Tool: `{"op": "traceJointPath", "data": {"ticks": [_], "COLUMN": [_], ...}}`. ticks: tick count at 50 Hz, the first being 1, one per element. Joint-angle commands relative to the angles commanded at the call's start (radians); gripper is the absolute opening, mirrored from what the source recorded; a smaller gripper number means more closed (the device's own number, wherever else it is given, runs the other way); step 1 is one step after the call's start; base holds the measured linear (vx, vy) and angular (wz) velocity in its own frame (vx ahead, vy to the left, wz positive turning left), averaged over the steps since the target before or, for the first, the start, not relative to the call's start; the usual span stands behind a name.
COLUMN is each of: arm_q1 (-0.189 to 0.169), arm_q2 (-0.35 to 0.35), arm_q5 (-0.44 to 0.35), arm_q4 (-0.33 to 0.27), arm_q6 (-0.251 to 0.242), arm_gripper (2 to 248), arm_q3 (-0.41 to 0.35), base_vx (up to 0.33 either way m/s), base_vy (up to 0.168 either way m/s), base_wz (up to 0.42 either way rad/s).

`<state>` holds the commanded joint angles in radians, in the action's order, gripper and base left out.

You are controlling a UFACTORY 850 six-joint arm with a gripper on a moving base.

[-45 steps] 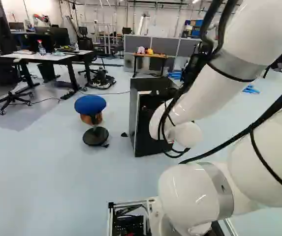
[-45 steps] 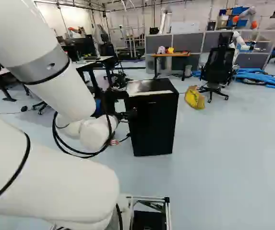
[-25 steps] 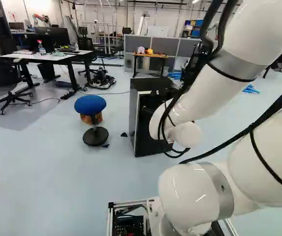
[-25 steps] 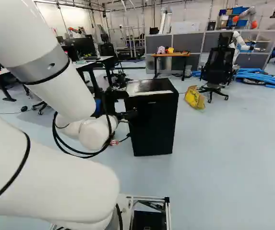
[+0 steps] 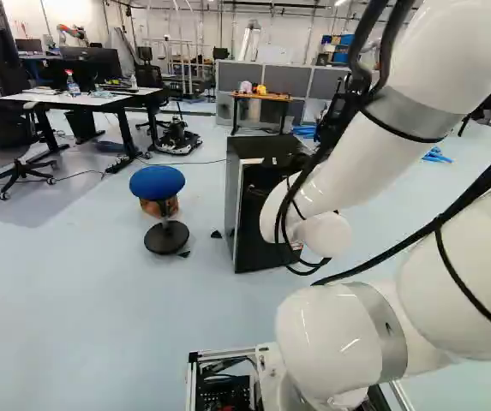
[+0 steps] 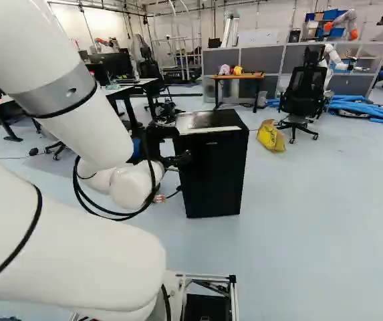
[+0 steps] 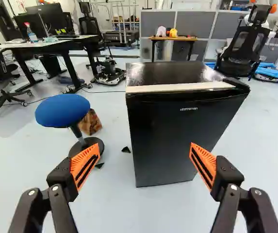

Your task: Grab a drink from the fridge

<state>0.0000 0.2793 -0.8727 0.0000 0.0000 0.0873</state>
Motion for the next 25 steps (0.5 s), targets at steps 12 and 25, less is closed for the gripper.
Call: {"op": "traceJointPath", "data": {"ticks": [12,25], "arm_q1": [0.000,0.000], "arm_q2": [0.000,0.000], "arm_q5": [0.000,0.000], "arm_q4": [0.000,0.000], "arm_q6": [0.000,0.000], "arm_gripper": [247,247], "arm_q3": [0.000,0.000], "base_vx": [0.022,0.029], "base_vy": [0.000,0.004], "base_wz": [-0.001,0.030]}}
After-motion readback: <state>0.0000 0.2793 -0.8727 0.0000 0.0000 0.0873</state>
